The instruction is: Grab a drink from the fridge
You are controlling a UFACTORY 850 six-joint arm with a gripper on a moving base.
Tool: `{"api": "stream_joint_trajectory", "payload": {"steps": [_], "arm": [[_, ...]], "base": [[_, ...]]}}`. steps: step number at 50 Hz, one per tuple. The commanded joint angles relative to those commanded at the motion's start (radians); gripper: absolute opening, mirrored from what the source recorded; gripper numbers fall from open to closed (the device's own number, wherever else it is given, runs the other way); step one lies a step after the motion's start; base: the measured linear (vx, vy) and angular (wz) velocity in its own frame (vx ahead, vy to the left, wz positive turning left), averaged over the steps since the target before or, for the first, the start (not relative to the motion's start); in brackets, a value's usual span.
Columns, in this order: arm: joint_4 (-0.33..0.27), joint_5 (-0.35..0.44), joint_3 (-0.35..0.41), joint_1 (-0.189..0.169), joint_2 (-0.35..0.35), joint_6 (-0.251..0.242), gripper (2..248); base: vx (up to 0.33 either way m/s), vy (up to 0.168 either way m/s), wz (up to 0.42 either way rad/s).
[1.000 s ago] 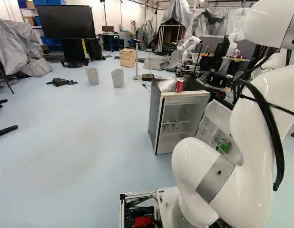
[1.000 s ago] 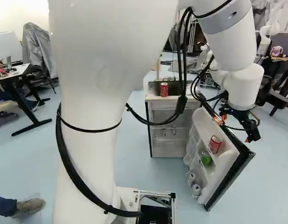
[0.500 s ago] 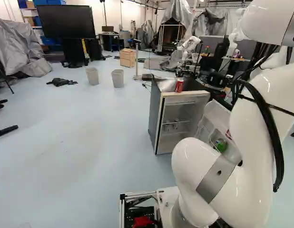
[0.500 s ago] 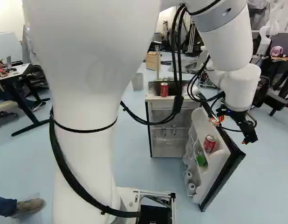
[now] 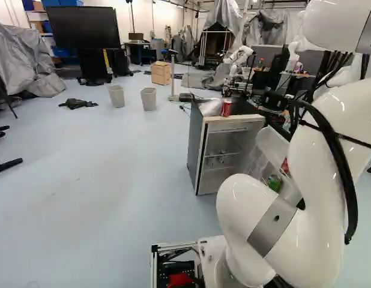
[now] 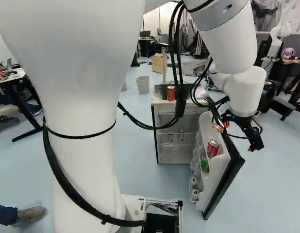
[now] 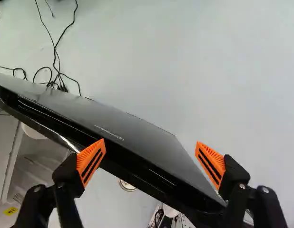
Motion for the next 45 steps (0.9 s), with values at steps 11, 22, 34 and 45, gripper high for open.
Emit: {"api": "stream_joint_trajectory", "payload": {"steps": [11, 22, 34, 45], "arm": [[0.000, 0.000, 0.036, 0.006, 0.029, 0.000, 247], [0.000, 0.000, 0.074, 0.014, 0.061, 0.000, 247], [0.000, 0.000, 0.116, 0.024, 0.097, 0.000, 247], [0.000, 0.000, 0.154, 0.035, 0.129, 0.000, 247]], "base": [[0.000, 0.000, 0.000], [0.000, 0.000, 0.000], [0.000, 0.000, 0.000], [0.000, 0.000, 0.000]]}}
